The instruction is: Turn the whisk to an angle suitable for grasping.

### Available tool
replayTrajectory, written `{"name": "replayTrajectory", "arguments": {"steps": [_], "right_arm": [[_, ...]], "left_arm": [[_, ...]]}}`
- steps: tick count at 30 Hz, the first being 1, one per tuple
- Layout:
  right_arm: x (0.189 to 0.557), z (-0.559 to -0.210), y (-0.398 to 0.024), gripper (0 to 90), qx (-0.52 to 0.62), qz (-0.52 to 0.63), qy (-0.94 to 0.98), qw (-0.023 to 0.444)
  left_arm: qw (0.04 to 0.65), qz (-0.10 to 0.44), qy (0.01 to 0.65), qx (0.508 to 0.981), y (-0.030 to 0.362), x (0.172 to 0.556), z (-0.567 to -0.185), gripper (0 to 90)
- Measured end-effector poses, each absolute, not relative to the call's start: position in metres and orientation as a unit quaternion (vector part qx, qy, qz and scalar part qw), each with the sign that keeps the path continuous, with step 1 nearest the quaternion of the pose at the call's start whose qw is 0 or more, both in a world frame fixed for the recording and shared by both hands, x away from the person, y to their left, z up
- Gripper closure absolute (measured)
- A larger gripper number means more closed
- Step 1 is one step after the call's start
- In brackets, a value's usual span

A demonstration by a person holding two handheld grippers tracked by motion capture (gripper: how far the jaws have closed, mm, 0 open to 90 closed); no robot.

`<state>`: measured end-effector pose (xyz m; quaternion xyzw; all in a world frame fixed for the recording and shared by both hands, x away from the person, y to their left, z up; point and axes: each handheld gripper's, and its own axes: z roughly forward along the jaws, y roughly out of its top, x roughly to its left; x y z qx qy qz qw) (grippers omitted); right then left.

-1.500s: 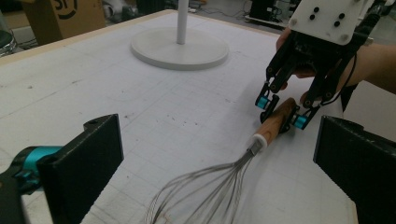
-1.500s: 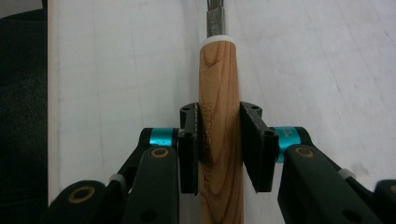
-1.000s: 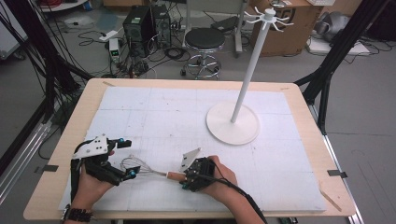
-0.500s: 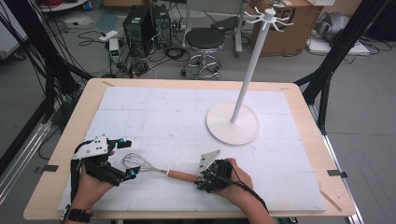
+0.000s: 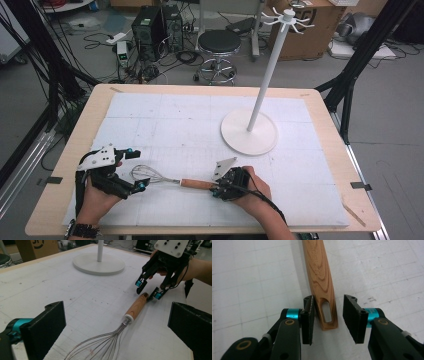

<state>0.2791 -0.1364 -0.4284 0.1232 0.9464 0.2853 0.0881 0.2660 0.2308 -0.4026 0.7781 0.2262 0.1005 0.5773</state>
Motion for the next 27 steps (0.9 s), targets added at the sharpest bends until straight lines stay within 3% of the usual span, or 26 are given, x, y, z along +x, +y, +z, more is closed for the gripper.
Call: {"name": "replayTrajectory", "arguments": {"steps": [15,27], "right_arm": [[0.300,-0.431,-0.142,57.4,0.166,0.296,0.934,0.114],[0.317,-0.428,-0.134,54.6,0.165,0.257,0.938,0.164]], "left_arm": [[0.576,0.100,0.227,0.779,0.231,0.267,-0.404,2.0],[0.577,0.100,0.228,0.778,0.231,0.267,-0.404,2.0]]}}
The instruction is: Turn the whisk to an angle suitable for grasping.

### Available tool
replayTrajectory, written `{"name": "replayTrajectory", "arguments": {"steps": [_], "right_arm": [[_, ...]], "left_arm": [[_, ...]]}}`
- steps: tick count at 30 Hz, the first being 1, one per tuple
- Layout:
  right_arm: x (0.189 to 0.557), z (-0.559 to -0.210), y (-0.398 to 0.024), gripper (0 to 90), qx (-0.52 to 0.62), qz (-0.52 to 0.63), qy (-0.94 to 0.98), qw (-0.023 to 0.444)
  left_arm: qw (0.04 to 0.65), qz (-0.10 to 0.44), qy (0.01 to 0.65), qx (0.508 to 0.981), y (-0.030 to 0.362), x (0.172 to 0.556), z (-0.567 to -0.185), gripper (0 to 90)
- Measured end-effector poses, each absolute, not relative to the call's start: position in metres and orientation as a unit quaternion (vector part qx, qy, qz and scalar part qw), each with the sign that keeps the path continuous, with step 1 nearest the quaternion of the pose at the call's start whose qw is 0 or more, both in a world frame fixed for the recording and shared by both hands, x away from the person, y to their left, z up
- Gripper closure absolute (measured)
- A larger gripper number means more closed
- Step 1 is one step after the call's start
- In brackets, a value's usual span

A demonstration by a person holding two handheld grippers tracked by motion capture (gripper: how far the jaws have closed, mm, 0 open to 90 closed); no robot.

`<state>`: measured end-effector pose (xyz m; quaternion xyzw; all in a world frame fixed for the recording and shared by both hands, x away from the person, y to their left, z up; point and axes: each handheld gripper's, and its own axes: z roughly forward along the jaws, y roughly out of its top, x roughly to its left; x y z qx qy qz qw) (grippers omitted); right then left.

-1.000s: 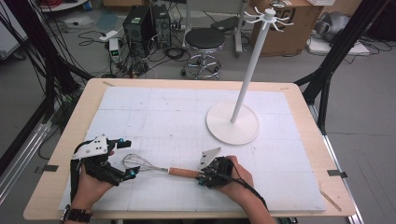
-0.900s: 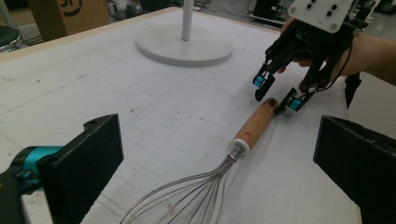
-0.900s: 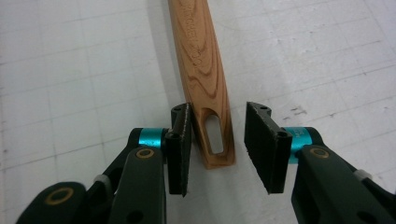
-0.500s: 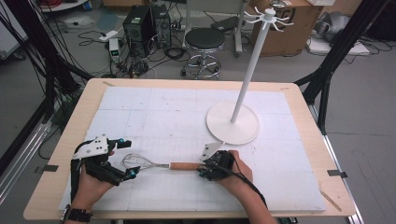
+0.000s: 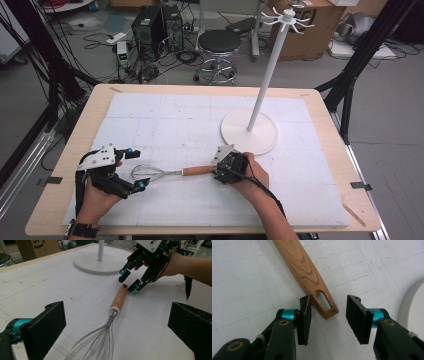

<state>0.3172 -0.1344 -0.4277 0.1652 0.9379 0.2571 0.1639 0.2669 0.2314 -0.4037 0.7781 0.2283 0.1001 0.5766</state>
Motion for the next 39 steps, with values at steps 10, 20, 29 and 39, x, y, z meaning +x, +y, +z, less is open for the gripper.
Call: {"name": "replayTrajectory", "arguments": {"steps": [10,20,29,39], "right_arm": [[0.315,-0.421,-0.139,44.3,0.175,0.287,0.926,0.170],[0.296,-0.395,-0.175,30.3,0.199,0.368,0.891,0.175],[0.282,-0.383,-0.212,33.6,0.207,0.420,0.871,0.147],[0.270,-0.381,-0.251,21.4,0.239,0.462,0.838,0.162]], "left_arm": [[0.577,0.103,0.229,0.777,0.233,0.267,-0.403,2.0],[0.578,0.102,0.229,0.776,0.232,0.266,-0.403,2.0],[0.578,0.101,0.228,0.777,0.231,0.266,-0.403,2.0],[0.579,0.100,0.228,0.776,0.231,0.266,-0.403,2.0]]}}
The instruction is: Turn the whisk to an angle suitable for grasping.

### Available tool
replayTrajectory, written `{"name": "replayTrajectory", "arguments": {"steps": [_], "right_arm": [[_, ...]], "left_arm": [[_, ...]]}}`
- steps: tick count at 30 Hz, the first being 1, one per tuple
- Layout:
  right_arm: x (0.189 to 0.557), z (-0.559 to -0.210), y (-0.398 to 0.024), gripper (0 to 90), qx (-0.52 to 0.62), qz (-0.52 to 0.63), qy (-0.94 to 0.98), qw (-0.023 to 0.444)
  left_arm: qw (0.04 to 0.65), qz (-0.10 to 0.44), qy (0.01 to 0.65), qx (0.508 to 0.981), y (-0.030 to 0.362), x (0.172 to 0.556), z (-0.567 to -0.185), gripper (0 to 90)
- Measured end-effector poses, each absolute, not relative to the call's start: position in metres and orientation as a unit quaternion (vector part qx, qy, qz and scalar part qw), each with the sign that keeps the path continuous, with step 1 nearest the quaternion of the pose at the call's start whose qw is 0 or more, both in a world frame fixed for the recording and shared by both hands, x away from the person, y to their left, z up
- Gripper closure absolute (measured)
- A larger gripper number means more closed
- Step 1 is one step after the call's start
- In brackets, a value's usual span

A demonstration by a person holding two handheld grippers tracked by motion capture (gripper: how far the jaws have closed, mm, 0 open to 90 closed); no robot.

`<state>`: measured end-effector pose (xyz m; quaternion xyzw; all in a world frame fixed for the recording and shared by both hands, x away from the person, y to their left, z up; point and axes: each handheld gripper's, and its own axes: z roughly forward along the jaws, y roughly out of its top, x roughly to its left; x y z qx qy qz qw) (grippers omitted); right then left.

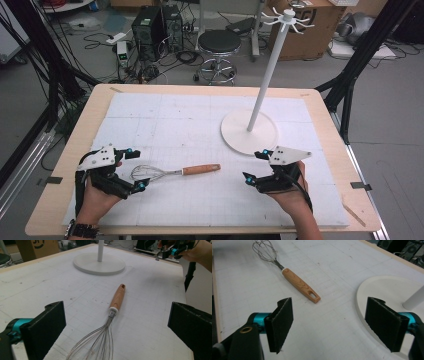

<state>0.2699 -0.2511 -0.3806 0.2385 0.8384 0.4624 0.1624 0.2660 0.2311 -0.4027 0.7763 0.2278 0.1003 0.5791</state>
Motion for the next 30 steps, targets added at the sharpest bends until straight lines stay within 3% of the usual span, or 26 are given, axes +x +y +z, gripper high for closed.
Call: {"name": "replayTrajectory", "arguments": {"steps": [16,19,30], "right_arm": [[0.266,-0.375,-0.297,9.3,0.260,0.512,0.804,0.153],[0.267,-0.373,-0.306,2.3,0.272,0.518,0.797,0.152],[0.267,-0.370,-0.314,0.0,0.271,0.525,0.792,0.152]], "left_arm": [[0.580,0.101,0.216,0.779,0.228,0.264,-0.396,2.0],[0.580,0.099,0.217,0.779,0.228,0.264,-0.396,2.0],[0.583,0.094,0.217,0.777,0.231,0.266,-0.398,2.0]]}}
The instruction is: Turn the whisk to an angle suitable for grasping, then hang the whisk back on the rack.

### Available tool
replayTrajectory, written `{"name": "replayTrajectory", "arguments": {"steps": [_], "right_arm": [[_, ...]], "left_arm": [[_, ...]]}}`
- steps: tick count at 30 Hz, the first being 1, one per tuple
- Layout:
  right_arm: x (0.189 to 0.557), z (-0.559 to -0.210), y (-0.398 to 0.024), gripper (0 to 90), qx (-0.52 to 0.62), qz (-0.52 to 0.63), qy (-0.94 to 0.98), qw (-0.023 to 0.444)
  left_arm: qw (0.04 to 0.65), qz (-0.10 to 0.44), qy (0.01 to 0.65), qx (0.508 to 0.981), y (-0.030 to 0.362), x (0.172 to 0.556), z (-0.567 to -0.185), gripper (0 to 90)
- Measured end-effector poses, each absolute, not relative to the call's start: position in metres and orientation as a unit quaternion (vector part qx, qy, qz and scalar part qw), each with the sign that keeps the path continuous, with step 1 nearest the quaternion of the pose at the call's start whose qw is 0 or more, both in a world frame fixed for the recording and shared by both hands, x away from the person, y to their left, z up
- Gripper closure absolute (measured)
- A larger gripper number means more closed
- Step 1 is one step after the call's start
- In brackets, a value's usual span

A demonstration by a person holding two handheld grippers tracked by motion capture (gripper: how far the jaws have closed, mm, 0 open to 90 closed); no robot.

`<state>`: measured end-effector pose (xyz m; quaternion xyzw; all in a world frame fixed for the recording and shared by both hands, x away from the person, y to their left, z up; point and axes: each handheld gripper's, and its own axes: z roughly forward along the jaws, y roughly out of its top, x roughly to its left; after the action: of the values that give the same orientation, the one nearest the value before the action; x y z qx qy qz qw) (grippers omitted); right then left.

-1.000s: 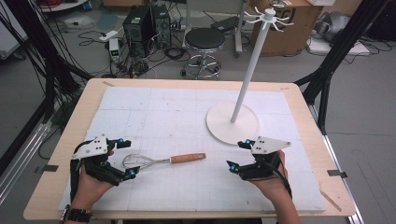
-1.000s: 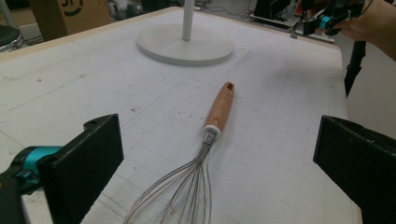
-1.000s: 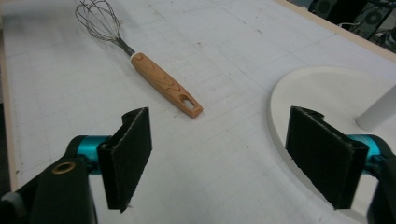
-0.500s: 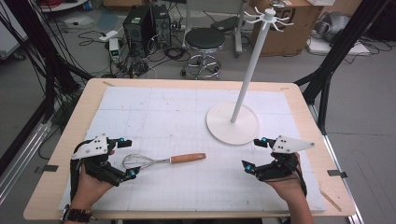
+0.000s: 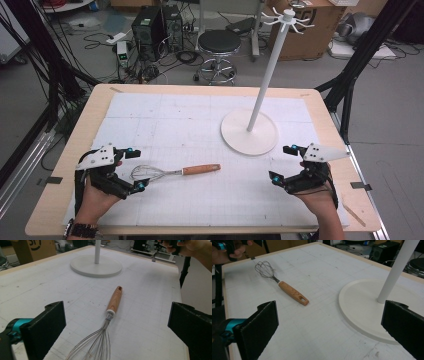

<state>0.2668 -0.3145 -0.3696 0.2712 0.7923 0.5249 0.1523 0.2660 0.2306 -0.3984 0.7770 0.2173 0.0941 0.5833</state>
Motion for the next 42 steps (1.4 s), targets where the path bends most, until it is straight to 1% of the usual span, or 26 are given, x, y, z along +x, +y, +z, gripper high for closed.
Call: {"name": "replayTrajectory", "arguments": {"steps": [4,8,21,30,42], "right_arm": [[0.268,-0.371,-0.314,0.0,0.277,0.521,0.791,0.160],[0.270,-0.373,-0.314,0.0,0.283,0.513,0.795,0.155],[0.270,-0.375,-0.310,0.1,0.285,0.506,0.798,0.159],[0.268,-0.374,-0.309,0.1,0.282,0.504,0.800,0.162],[0.271,-0.377,-0.309,0.1,0.283,0.502,0.802,0.158]], "left_arm": [[0.582,0.095,0.218,0.778,0.231,0.266,-0.398,2.0],[0.582,0.095,0.219,0.778,0.231,0.266,-0.398,2.0],[0.578,0.094,0.221,0.780,0.229,0.267,-0.398,2.0],[0.560,0.087,0.213,0.796,0.211,0.270,-0.388,2.0],[0.502,0.071,0.207,0.837,0.174,0.295,-0.377,2.0]]}}
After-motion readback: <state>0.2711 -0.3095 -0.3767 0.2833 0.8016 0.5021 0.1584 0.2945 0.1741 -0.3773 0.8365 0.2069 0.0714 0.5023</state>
